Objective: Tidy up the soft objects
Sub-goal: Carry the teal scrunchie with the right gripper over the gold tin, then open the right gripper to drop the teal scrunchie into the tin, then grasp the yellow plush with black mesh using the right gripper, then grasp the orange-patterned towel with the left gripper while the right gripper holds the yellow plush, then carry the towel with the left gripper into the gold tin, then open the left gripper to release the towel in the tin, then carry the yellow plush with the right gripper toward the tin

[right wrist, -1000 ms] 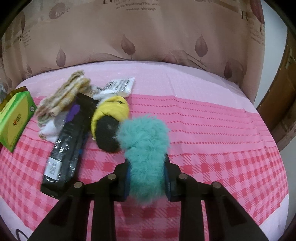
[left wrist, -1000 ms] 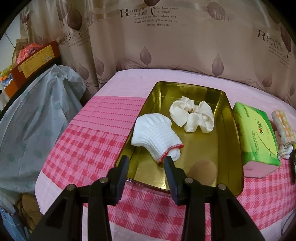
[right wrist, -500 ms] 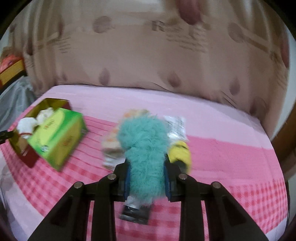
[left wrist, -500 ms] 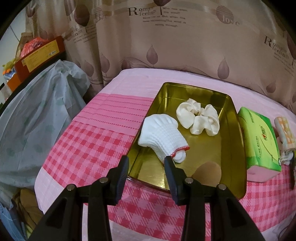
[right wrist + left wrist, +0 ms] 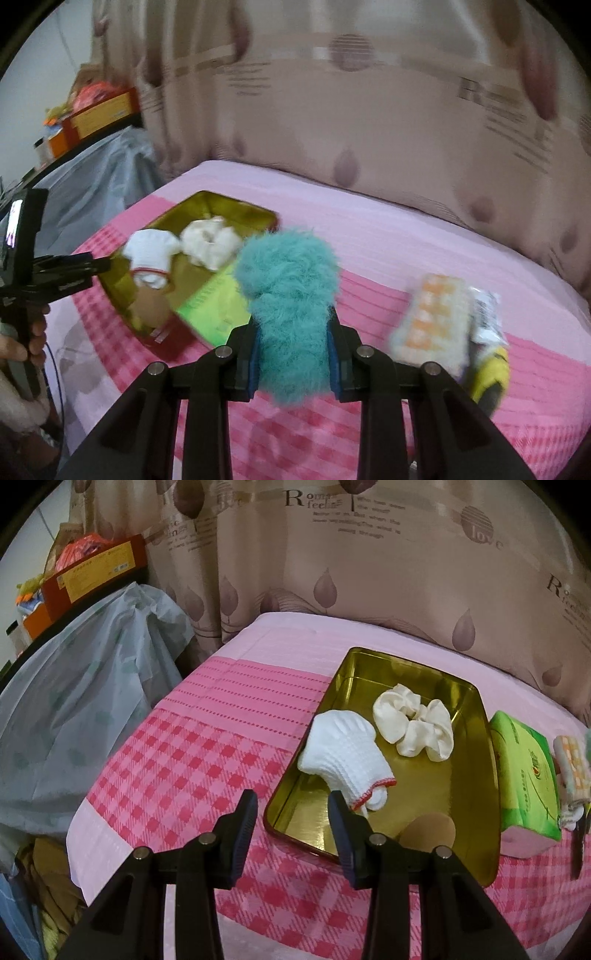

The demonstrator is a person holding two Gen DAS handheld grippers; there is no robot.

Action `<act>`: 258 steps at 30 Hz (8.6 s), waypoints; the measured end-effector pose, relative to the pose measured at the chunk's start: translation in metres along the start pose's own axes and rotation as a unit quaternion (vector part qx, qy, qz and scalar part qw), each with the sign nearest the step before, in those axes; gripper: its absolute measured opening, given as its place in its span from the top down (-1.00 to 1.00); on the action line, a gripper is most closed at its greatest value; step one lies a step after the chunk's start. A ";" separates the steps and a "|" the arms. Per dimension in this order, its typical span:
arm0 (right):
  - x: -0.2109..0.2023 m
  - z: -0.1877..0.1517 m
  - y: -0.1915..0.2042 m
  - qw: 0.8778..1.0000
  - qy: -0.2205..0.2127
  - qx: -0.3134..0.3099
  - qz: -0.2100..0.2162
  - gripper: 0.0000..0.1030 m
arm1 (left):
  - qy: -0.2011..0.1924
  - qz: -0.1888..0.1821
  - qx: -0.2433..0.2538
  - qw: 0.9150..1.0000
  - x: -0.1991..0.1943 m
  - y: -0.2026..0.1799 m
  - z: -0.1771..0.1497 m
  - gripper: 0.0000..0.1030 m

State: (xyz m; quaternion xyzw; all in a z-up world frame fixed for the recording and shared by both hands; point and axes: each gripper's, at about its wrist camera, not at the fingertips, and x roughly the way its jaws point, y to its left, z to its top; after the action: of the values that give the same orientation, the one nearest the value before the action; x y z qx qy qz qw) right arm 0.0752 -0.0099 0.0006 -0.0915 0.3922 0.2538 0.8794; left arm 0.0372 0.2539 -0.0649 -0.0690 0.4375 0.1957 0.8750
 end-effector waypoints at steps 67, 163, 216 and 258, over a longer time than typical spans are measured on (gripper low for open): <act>0.020 -0.083 -0.207 0.969 0.061 0.180 -0.159 -0.15 | 0.023 0.023 -0.030 0.999 0.013 0.013 -0.005 0.21; 0.009 -0.148 -0.231 0.966 0.057 0.198 -0.156 -0.04 | 0.032 -0.159 0.189 0.969 -0.087 -0.269 0.082 0.77; 0.009 -0.148 -0.231 0.966 0.057 0.195 -0.160 -0.05 | 0.100 -0.014 0.101 0.990 0.048 -0.128 0.088 0.42; 0.011 -0.147 -0.222 0.967 0.062 0.163 -0.184 0.16 | 0.011 -0.046 0.024 0.999 -0.010 -0.014 0.003 0.27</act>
State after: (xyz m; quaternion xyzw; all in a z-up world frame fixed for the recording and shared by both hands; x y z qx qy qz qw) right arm 0.1012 -0.2485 -0.1152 -0.0333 0.4581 0.0144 0.8881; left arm 0.0397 0.2388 -0.0555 -0.0706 0.4478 0.1440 0.8796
